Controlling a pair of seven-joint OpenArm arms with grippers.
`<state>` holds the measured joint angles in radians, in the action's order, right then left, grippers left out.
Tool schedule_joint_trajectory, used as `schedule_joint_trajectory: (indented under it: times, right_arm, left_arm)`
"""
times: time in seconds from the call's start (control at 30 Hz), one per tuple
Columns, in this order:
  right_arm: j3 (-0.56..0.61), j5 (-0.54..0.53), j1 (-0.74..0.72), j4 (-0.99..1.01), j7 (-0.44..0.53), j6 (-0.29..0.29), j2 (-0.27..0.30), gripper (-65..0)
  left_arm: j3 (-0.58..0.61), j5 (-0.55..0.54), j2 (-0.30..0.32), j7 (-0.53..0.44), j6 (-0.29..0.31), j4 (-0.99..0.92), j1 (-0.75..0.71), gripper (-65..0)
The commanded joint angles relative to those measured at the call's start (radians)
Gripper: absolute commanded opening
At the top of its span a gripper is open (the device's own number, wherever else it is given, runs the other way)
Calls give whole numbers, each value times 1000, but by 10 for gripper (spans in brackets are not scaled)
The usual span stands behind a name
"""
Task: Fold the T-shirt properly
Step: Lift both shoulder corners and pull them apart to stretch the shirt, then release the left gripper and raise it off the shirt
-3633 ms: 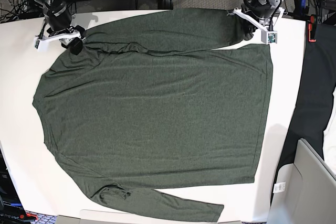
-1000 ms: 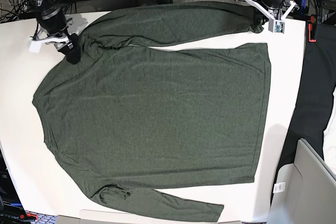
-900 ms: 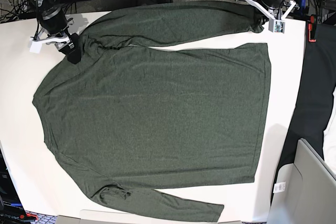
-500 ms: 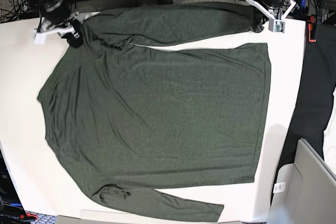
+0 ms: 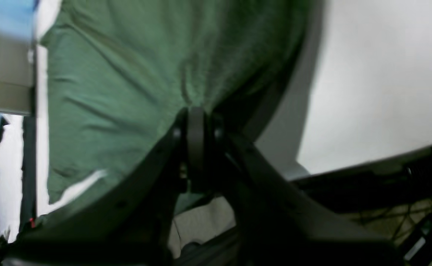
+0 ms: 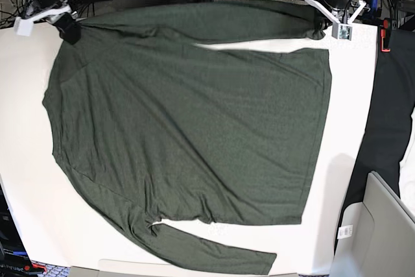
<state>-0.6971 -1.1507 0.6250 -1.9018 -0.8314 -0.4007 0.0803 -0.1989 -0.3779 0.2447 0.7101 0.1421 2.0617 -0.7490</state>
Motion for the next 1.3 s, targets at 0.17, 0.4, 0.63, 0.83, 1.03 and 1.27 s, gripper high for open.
schedule_joint_trajectory:
  times: [0.17,0.4,0.63,0.83,1.03,1.27]
  right_arm:
    - [-39,-51,74,-80,14,-11,5,-643]
    - [-39,-45,19,-87,16,-13,5,-643]
    - [-39,36,-87,-83,21,-13,0,-643]
    - [-34,128,-212,-44,21,-13,-4,-643]
    - [-31,160,-331,86,21,-13,-4,-643]
    - [-16,162,-363,140,22,-8,-6,-640]
  left_arm:
    - [-9,-2,72,-163,-2,20,-105,-650]
    - [-10,-2,78,-261,-2,20,-85,-650]
    - [-9,0,77,-254,-2,20,70,-650]
    - [0,0,69,-137,-2,17,240,-650]
    - [2,0,21,-17,-2,-2,359,-650]
    - [2,0,-25,87,-2,-16,385,-643]
